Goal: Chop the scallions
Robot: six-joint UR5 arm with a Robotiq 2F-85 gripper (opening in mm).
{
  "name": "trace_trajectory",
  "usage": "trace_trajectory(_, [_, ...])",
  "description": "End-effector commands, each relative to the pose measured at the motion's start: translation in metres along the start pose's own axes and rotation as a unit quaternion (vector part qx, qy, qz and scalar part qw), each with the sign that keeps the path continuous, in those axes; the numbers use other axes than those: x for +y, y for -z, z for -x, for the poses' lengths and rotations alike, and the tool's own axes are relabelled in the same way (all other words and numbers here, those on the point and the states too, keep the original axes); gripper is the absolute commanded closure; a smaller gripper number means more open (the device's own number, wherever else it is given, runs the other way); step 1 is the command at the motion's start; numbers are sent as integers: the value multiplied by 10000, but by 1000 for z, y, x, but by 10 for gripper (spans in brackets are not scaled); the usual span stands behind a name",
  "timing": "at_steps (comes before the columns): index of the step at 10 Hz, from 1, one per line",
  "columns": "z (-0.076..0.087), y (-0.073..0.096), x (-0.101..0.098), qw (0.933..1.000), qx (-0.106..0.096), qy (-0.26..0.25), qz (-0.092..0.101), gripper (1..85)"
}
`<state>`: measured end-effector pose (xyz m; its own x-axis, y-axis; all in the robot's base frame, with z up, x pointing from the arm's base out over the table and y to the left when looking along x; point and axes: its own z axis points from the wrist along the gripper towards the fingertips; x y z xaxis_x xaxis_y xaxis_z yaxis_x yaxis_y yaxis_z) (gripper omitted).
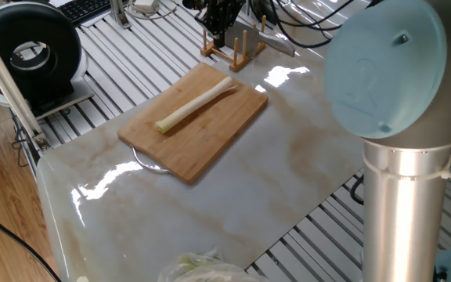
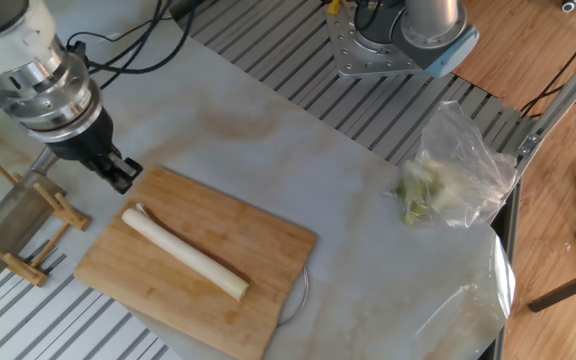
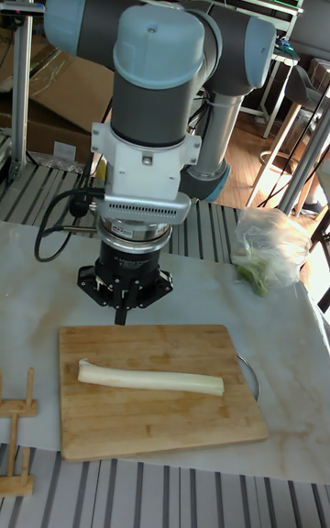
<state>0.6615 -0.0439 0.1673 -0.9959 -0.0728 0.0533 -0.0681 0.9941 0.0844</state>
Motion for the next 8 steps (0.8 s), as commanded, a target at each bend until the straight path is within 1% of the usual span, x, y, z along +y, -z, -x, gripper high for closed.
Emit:
trace_trajectory(1, [-2,1,7,9990,54,-407,163,843])
trace_trajectory(2, [2,1,6,9974,-21,-706,161,843])
trace_trajectory(3, [6,1,4,9959,-104,-884,133,843])
trace_trajectory(4, [13,1,0,9952,-236,-948,60,843])
trace_trajectory(5, [15,1,-5,9955,-300,-897,-31,843])
trace_trajectory(6, [12,1,-2,9971,-236,-720,24,843])
trace_trajectory(7, [15,6,-16,9986,-182,-497,66,837])
trace_trajectory(8, [20,10,-31,9988,-159,-450,89,820])
